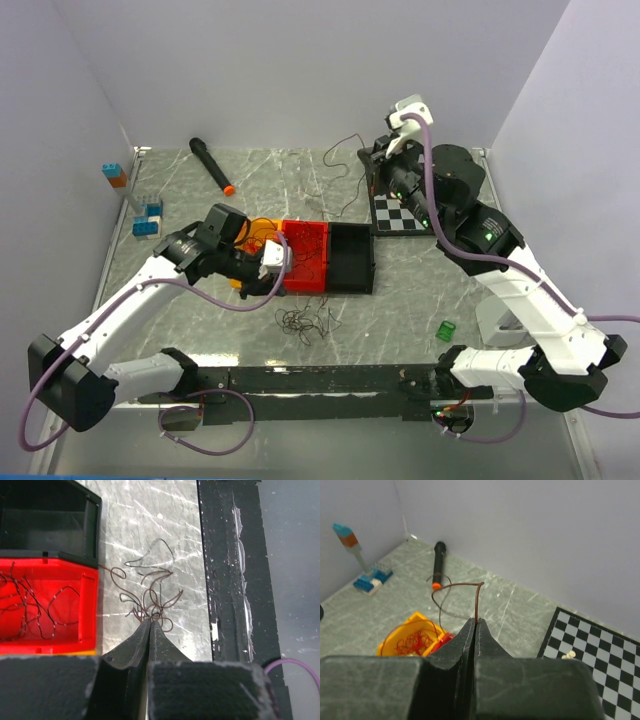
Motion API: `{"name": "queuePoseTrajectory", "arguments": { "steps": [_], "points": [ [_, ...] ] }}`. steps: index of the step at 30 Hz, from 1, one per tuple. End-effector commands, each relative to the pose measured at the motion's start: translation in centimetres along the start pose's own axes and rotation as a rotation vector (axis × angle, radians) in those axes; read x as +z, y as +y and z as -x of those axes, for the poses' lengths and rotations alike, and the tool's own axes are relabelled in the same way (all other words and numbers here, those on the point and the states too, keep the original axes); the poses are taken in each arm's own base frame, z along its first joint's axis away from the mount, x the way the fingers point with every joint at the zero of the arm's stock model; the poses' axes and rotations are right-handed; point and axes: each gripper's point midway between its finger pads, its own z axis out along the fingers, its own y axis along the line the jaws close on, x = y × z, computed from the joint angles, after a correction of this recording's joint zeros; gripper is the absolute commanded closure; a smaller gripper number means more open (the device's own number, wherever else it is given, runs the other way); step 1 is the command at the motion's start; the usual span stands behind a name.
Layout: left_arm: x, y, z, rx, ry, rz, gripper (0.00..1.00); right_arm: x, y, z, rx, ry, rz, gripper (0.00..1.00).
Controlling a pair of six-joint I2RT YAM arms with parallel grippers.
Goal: Untangle the cables
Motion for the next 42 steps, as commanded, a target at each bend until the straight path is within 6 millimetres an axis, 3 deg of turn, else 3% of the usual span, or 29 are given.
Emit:
{"name": "queuePoseTrajectory", "arguments": {
  "steps": [1,12,27,42],
  "points": [
    [-1.2,-0.5,1.0,-0.006,-0.004,0.027,0.95,0.1,-0.4,2.2,0.062,-0.091,0.009,1.0],
    [-1.2,-0.7,0.1,-0.004,0.007,0.049,0.97,2.1,-2.1,-1.2,0.077,-0.009,-0.02,1.0],
    [-1.6,-0.6,0.6,0.005,0.005,0.066,0.97,3.4,-3.9,-4.5,0.121,0.057,-0.061,1.0],
    [-1.4,-0.5,0.4,0.001,0.008,0.065,0.97,2.8,-5.4,-5.4,0.085,0.076,-0.119,1.0]
  ]
}}
